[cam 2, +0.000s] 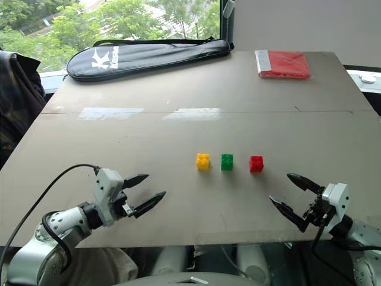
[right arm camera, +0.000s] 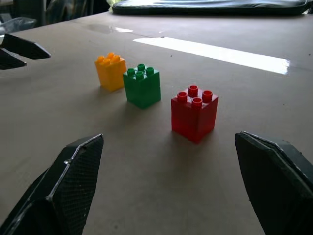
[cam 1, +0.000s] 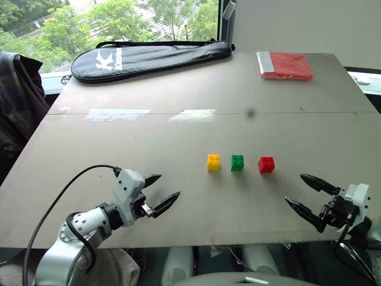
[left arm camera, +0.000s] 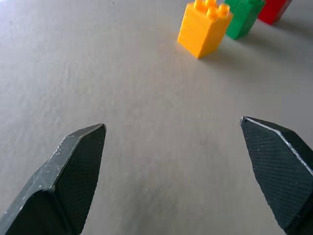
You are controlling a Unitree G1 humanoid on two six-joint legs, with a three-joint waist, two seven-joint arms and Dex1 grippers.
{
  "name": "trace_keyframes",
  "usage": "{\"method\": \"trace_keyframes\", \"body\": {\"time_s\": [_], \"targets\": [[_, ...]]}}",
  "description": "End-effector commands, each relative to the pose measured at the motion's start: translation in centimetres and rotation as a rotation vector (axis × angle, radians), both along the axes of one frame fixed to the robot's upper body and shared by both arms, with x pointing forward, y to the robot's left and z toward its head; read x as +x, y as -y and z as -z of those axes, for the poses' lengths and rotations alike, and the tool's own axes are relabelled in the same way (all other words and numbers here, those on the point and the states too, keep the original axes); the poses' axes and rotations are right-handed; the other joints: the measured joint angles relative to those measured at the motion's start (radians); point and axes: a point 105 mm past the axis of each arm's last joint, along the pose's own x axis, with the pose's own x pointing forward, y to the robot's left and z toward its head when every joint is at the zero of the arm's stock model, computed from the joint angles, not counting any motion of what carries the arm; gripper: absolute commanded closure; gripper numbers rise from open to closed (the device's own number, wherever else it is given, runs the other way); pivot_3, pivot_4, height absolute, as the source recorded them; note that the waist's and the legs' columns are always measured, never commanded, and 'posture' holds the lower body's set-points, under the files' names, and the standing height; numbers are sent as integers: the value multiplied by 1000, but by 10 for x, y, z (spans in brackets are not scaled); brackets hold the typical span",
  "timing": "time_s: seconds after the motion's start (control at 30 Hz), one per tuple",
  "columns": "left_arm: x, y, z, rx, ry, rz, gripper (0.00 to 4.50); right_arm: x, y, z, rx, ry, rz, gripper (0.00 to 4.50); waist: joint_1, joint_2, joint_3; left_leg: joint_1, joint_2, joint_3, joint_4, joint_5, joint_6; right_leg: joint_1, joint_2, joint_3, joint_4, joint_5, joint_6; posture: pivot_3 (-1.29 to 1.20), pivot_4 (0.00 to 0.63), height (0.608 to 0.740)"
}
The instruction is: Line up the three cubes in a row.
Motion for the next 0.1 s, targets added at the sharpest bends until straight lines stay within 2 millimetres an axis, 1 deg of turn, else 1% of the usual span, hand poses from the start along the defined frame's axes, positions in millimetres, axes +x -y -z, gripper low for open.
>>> {"method": "trace_keyframes", "body": {"time_s": [0.03,0.1], "targets": [[-4,5,-2,17,60,16,0,0,14,-4,-16,27,-79,88,3,0,0,0,0,-1,0,0,0,0,0,-1,0,0,0,0,150,708],[-8,9,-1,19,59,34,0,9,22,-4,-28,34,-67,88,5,0,0,0,0,-1,0,0,0,0,0,-1,0,0,0,0,150,708]]}}
